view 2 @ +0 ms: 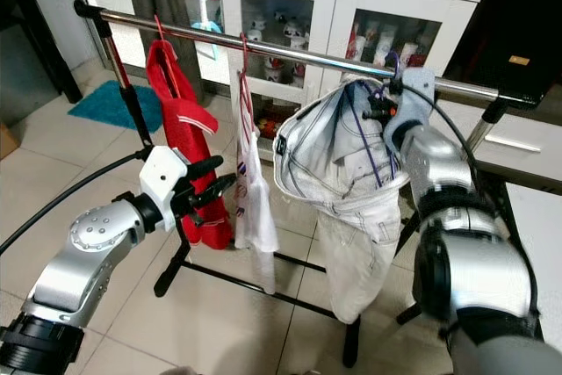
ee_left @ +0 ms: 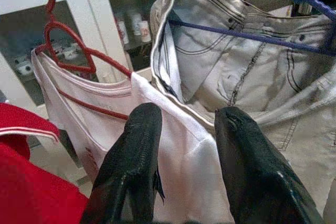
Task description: Hang hanger
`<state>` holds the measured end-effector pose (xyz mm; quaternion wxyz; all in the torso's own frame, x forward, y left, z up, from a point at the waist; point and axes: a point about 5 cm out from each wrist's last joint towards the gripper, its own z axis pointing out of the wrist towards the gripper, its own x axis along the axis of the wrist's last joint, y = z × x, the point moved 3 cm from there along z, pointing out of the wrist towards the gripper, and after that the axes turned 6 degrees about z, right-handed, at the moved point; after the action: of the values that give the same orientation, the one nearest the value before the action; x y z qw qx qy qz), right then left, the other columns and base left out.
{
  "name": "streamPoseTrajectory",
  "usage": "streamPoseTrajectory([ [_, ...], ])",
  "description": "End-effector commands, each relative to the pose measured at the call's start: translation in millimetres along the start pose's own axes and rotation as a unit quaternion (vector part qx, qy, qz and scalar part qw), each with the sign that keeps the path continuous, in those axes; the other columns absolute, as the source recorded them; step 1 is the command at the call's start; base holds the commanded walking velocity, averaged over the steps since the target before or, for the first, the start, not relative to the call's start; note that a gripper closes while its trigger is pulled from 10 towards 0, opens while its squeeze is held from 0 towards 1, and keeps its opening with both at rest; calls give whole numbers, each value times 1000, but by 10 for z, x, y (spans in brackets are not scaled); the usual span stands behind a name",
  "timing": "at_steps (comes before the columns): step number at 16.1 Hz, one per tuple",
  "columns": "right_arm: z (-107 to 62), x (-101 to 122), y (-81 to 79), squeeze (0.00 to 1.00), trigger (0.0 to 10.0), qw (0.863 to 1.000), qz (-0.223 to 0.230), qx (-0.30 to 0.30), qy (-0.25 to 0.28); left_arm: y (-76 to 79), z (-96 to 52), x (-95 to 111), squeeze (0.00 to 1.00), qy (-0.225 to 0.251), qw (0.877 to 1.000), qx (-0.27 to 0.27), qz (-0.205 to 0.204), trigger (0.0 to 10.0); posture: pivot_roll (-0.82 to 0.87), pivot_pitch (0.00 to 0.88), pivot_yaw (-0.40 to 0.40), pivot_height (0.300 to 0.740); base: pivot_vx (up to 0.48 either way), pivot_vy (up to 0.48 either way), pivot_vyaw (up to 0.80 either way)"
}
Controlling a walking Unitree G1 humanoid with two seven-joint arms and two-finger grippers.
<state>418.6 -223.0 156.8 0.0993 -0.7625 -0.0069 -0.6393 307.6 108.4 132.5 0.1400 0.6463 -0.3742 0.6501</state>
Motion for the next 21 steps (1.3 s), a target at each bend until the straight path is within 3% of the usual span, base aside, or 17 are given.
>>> streamPoseTrajectory([
  [1, 1, 253, -39, 0, 0, 998, -17, 15, 50, -17, 9, 7, 0, 0, 1000, 4, 8, 10000, -43, 0, -46, 740, 0, 0, 0],
  [6, -131, 221, -69, 0, 0, 995, 1, 12, 98, -41, -11, -25, 0, -7, 1000, 19, 16, 10000, -40, 0, -57, 740, 0, 0, 0],
  [10, -321, 112, -212, 0, 0, 989, 30, 5, 144, -42, -14, -62, 0, -14, 1000, 22, 13, 10000, -48, 0, -54, 740, 0, 0, 0],
  [15, -497, -278, -373, 0, 0, 995, 31, -6, 91, -24, -21, -106, 0, -17, 999, 28, -1, 10000, -61, 0, -65, 740, -261, 0, 0],
  [21, -669, -579, -536, 0, 0, 998, 37, -20, 46, -50, -66, -197, 0, -24, 998, 46, -23, 10000, -77, 0, -56, 740, -319, 0, 0],
])
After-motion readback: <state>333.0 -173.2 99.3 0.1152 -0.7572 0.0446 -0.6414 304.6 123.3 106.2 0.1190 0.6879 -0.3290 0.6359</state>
